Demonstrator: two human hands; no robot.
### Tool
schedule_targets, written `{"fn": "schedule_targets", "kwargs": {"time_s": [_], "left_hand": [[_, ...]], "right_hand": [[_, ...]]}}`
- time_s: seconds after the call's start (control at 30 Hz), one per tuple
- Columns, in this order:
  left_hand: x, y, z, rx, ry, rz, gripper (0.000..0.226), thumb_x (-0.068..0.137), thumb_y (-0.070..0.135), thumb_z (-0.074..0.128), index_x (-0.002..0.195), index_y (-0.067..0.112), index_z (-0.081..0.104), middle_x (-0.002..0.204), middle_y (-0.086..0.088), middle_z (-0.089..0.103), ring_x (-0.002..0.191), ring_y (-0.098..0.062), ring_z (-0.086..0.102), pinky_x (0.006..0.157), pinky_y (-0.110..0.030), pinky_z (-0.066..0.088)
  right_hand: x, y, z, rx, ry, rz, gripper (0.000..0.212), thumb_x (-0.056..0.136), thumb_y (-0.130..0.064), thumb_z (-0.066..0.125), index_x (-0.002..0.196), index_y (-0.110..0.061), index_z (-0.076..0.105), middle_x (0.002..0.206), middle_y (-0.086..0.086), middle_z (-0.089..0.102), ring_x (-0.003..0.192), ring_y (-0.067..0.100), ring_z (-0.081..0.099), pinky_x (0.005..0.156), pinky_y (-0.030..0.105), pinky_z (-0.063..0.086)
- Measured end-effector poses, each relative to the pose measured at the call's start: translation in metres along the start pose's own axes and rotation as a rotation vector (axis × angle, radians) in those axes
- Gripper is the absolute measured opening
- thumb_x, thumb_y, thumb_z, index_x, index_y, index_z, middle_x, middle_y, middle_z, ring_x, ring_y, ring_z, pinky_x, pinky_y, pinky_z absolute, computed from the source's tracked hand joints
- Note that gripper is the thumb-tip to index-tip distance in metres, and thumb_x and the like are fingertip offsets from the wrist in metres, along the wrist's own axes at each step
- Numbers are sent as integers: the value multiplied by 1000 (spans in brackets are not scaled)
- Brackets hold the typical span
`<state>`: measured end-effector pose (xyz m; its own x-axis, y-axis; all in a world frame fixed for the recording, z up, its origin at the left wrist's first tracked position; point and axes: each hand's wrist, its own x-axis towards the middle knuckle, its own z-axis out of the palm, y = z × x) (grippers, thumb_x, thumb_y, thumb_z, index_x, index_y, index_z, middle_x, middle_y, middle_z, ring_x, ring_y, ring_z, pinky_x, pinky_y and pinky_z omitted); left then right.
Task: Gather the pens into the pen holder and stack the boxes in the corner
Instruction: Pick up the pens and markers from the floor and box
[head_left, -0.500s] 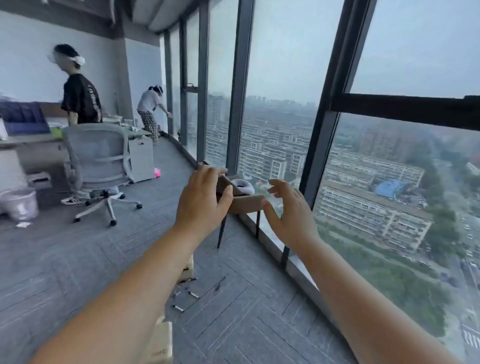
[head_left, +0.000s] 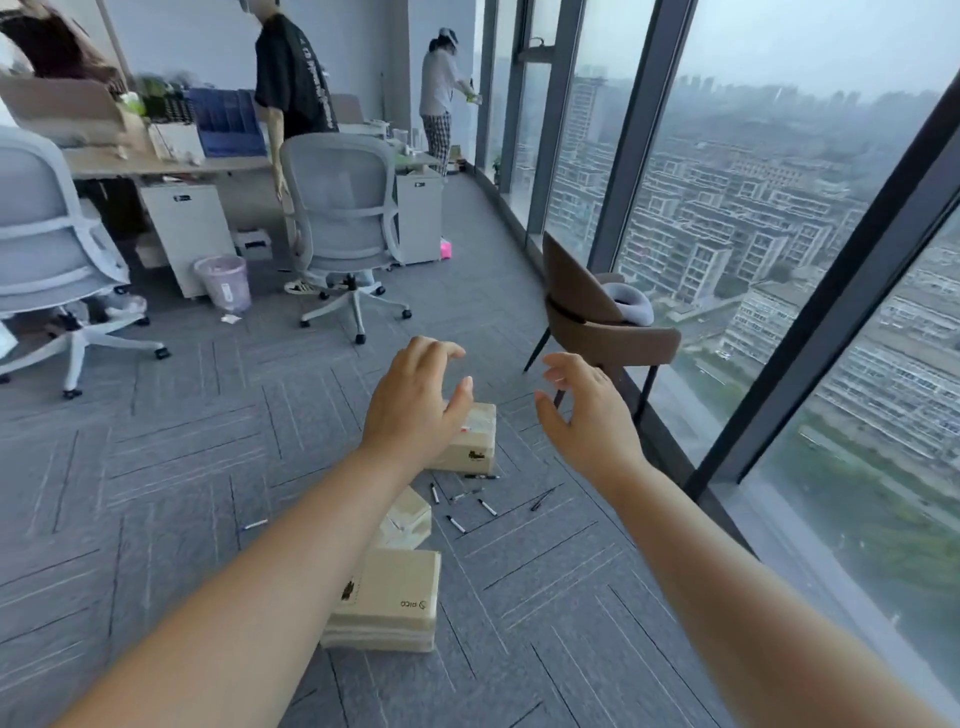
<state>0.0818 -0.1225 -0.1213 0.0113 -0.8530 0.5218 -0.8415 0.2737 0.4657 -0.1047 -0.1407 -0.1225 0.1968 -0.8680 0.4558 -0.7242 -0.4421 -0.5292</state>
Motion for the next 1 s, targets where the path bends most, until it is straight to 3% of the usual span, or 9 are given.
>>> {"fn": "schedule_targets", "kwargs": {"time_s": [0.23,0.33,0.6,0.8,1.0], "left_hand": [[35,-19,94,45,-33,-191,28,91,22,51,115,8,56,118,-7,53,111,-23,53,84,-32,42],[50,-21,134,59,-50,-279,28,91,21,51,116,8,56,119,-7,53,112,-22,52,83,-27,38],[98,-44,229,45,-143,-413,25,89,20,54,112,10,58,117,-8,53,109,-25,54,83,-37,48],[145,-88,294,56,-219,-489,21,90,22,53,107,12,60,115,-4,54,107,-23,54,75,-32,43],[202,-142,359,23,-310,-561,19,91,21,52,105,13,62,114,-2,55,107,-21,54,78,-32,45]], "right_hand": [[59,96,41,39,-191,-39,35,87,-16,57,120,-7,52,110,7,64,105,27,55,87,33,41],[83,134,52,51,-286,-50,33,87,-17,56,119,-9,52,111,6,63,106,25,55,87,34,42],[141,226,89,44,-409,-24,30,86,-14,56,116,-11,55,108,4,65,104,25,57,84,36,47],[195,286,139,22,-481,19,26,87,-14,55,113,-12,57,105,4,66,100,24,59,83,36,49],[255,339,197,3,-597,88,25,88,-13,53,112,-11,59,103,4,67,99,23,61,81,38,52]]}}
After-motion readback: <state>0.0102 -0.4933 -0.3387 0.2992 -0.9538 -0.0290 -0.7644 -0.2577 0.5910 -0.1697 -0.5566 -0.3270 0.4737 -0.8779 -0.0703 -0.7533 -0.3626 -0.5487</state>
